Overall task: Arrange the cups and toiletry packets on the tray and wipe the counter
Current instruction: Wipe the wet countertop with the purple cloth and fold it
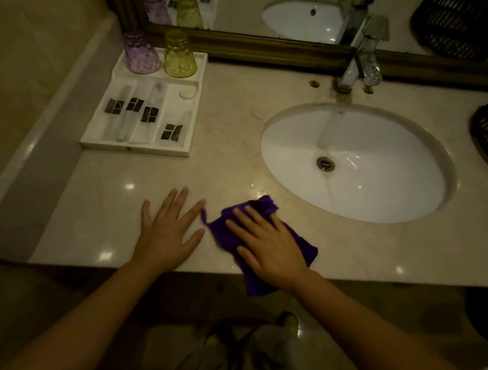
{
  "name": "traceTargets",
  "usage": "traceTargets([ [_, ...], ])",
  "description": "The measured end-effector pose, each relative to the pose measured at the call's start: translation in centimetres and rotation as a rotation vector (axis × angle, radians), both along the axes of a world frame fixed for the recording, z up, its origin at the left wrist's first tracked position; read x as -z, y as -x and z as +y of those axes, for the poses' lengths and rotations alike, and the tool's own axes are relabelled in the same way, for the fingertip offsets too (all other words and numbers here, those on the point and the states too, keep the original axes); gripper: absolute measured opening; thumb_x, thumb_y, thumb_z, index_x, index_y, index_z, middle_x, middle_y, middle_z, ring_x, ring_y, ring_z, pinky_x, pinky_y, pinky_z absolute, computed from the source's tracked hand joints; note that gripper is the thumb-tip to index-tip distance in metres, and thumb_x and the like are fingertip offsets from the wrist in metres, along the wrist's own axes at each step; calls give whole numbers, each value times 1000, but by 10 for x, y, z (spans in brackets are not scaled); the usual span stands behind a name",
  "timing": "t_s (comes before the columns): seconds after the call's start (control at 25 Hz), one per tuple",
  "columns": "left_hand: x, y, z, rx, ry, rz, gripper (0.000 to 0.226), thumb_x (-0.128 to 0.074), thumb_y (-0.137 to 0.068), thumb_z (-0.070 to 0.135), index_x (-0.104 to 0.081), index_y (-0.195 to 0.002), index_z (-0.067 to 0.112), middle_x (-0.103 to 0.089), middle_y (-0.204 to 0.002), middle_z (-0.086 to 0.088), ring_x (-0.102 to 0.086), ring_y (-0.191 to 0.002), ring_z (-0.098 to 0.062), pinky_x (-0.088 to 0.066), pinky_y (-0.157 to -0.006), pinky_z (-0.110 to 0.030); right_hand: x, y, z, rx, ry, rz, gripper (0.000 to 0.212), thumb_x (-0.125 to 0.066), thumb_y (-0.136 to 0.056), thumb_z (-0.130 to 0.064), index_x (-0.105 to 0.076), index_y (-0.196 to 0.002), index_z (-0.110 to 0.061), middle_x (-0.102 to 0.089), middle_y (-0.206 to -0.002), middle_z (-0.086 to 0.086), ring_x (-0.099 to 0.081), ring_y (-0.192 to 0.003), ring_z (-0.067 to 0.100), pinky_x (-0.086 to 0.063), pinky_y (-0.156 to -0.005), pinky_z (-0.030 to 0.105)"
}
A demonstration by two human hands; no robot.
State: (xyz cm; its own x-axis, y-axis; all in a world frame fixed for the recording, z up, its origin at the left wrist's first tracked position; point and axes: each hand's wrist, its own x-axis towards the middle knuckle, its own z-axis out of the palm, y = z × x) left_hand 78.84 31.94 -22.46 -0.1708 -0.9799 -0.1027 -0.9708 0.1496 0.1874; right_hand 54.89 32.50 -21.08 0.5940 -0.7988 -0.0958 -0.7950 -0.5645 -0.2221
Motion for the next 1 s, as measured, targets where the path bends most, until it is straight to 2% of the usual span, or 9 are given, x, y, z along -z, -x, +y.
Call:
traceTargets([
  [0.12, -11, 9, 4, -142, 35, 204, 65, -28, -91, 46, 14, -140, 37, 11, -158, -3, 8, -144, -17, -1, -115, -55, -6, 2, 27, -179, -43, -12, 51, -19, -96, -45, -12, -145, -32, -13, -157, -5, 0, -145, 14, 6, -115, 43],
  [0.2, -25, 29, 11, -122, 157, 369, 71, -36, -90, 39, 12, -142, 35, 11, -157, -5, 10, -144, -16, -4, -117, -49, -16, 6, 27, -137, -58, -73, 52, -27, -96, -41, -14, -146, -30, -15, -156, -3, -1, -144, 14, 6, -116, 42],
  [0.28, -30, 56, 25, 175, 182, 415, 68, -38, -89, 38, 1, -145, 33, -1, -157, -1, 4, -144, -12, -9, -116, -41, -22, 20, 33, 66, 68, -140, 53, -47, -90, -28, -34, -141, -19, -35, -149, 8, -24, -141, 23, -12, -115, 45],
  [0.36, -25, 77, 37, 409, 61, 355, 63, -39, -91, 35, -8, -145, 32, -3, -155, 7, 1, -143, -7, -11, -117, -36, -23, 39, 52, 251, 258, -192, 47, -62, -80, -21, -54, -124, -8, -58, -127, 16, -54, -117, 30, -43, -100, 43],
  [0.48, -15, 82, 38, 502, -82, 208, 56, -40, -95, 36, -13, -144, 32, 7, -151, 11, 9, -141, -7, -6, -119, -35, -15, 45, 90, 227, 203, -34, 59, -78, -64, -35, -64, -114, -8, -68, -113, 12, -65, -101, 26, -55, -84, 38],
  [0.6, -20, 76, 29, 503, -99, 148, 57, -41, -94, 38, -16, -145, 28, 6, -154, 6, 4, -144, -12, -5, -117, -30, -16, 39, 81, 322, 127, 46, 54, -70, -76, -37, -59, -121, -9, -64, -123, 10, -60, -113, 26, -50, -95, 38],
  [0.72, -25, 79, 22, 461, -85, 85, 59, -42, -95, 35, -16, -146, 19, 4, -158, -5, 2, -145, -18, -8, -117, -30, -16, 35, 59, 365, 71, 18, 61, -39, -92, -48, -34, -140, -10, -38, -147, 8, -32, -137, 23, -27, -112, 38],
  [0.84, -27, 88, 28, 406, -98, 93, 59, -41, -96, 31, -15, -146, 15, 1, -158, -4, 1, -145, -18, -9, -118, -32, -7, 32, 58, 402, 36, -21, 63, -33, -94, -49, -20, -145, -13, -22, -155, 6, -16, -143, 21, -15, -115, 36],
  [1.0, -29, 83, 48, 352, -77, 162, 56, -47, -94, 27, -24, -144, 17, -17, -156, -3, -14, -144, -17, -9, -115, -27, -7, 34, 68, 343, 112, -63, 55, -60, -86, -32, -44, -134, -8, -47, -140, 14, -42, -131, 29, -37, -106, 41],
])
